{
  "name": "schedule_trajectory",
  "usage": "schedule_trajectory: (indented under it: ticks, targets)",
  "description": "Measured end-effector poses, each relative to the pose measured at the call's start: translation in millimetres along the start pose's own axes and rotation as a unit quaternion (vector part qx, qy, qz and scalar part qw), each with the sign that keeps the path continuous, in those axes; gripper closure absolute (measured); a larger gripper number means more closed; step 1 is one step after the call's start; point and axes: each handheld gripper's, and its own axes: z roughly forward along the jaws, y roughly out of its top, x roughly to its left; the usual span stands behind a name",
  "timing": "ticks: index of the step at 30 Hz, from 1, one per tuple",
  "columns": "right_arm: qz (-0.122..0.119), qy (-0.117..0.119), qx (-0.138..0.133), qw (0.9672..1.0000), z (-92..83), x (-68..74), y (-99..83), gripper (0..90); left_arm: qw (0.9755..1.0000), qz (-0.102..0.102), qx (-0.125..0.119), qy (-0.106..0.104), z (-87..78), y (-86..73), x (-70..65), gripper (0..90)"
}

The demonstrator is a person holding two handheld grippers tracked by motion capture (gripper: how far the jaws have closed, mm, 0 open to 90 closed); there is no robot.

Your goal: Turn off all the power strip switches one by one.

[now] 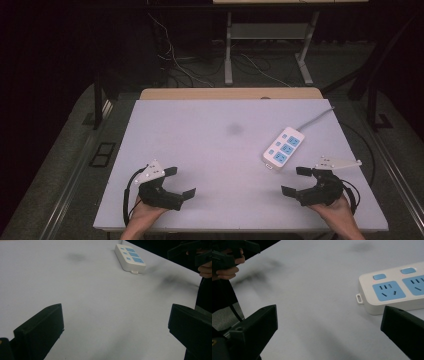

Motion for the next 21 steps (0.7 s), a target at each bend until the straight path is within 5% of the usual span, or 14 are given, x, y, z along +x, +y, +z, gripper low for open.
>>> schedule_trajectory:
  ticks: [21]
  targets:
    - [-0.011,0.002,0.039,0.9992,3.4,2.8,10.6,0.8,0.9999,-0.005,0.012,-0.004,3.5,-3.2,0.5,0.0]
